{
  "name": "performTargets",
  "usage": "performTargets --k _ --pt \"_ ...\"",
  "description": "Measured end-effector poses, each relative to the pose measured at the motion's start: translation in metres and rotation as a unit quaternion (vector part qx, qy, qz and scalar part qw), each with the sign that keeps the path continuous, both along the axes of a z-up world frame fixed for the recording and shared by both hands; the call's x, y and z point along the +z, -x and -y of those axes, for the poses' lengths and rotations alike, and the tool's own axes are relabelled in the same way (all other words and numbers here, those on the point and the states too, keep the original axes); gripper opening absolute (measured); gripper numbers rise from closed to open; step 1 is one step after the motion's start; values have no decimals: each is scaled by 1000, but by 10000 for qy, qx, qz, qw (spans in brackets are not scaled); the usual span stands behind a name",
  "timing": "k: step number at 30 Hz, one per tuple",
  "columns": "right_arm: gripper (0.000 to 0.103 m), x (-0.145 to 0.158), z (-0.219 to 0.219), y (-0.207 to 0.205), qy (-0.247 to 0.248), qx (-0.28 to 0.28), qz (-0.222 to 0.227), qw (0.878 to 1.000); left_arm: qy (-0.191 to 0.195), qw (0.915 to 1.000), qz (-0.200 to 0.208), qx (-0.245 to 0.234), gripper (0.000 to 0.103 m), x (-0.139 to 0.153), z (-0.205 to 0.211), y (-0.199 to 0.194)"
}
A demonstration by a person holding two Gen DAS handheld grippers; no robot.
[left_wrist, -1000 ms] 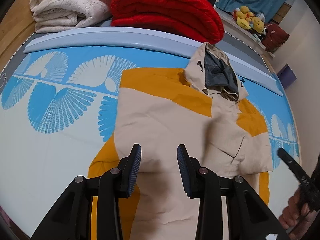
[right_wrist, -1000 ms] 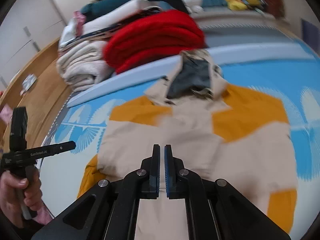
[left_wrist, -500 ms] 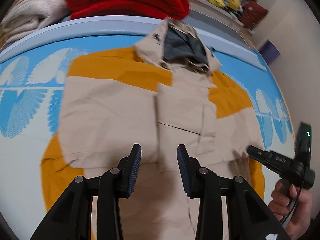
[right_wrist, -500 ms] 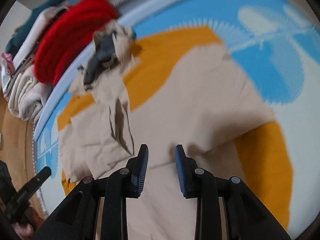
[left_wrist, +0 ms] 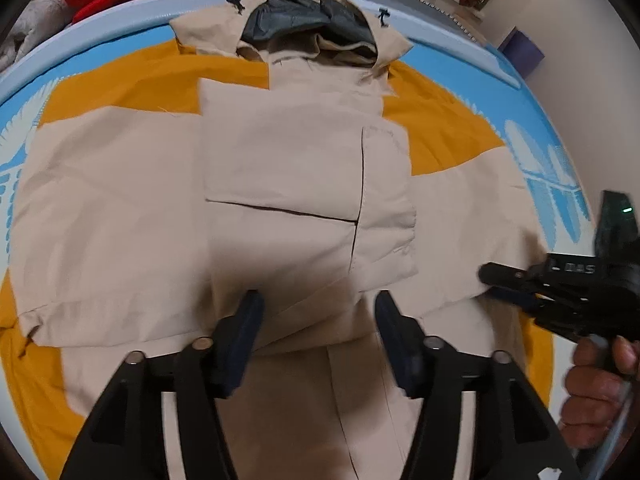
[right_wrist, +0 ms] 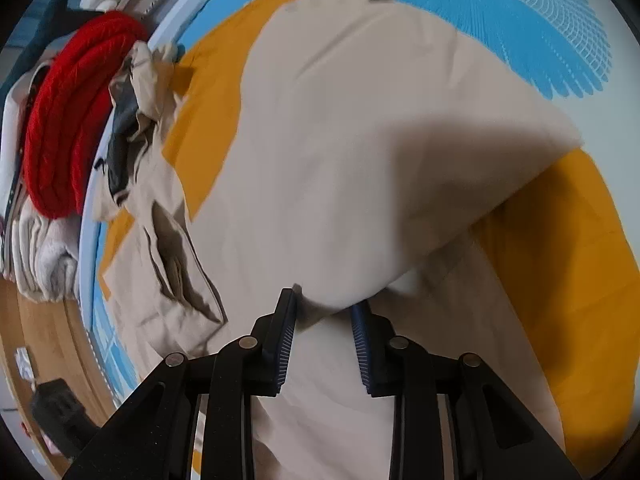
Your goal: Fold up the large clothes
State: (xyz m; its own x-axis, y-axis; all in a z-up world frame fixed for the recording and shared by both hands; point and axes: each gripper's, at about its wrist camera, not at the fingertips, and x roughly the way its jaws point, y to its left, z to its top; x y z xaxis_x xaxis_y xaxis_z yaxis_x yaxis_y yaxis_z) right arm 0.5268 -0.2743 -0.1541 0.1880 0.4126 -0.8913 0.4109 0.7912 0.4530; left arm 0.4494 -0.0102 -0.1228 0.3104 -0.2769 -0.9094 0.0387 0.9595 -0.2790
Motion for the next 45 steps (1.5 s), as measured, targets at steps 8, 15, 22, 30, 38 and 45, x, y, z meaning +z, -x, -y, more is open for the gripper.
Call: performTargets --k 8,15,22,30,38,45 --pt "4 7 2 -2 -314 -89 209 9992 -1052 9944 -86 -31 43 -15 11 -1" --pt "3 3 5 -3 -202 -184 121 9996 -93 9760 -19 2175 33 44 -113 10" --pt "10 14 -3 -5 49 -64 145 9999 916 9520 -436 2889 34 45 -198 25" --pt "18 28 -15 8 508 -13 170 9986 1374 9087 -603 3896 35 40 -263 42" --pt "18 75 -40 13 1037 490 1233 9857 1532 9303 -1041 3166 33 13 -235 26" --pt "18 63 -21 -13 581 513 1132 9905 1321 9440 -916 2882 0 11 -217 18"
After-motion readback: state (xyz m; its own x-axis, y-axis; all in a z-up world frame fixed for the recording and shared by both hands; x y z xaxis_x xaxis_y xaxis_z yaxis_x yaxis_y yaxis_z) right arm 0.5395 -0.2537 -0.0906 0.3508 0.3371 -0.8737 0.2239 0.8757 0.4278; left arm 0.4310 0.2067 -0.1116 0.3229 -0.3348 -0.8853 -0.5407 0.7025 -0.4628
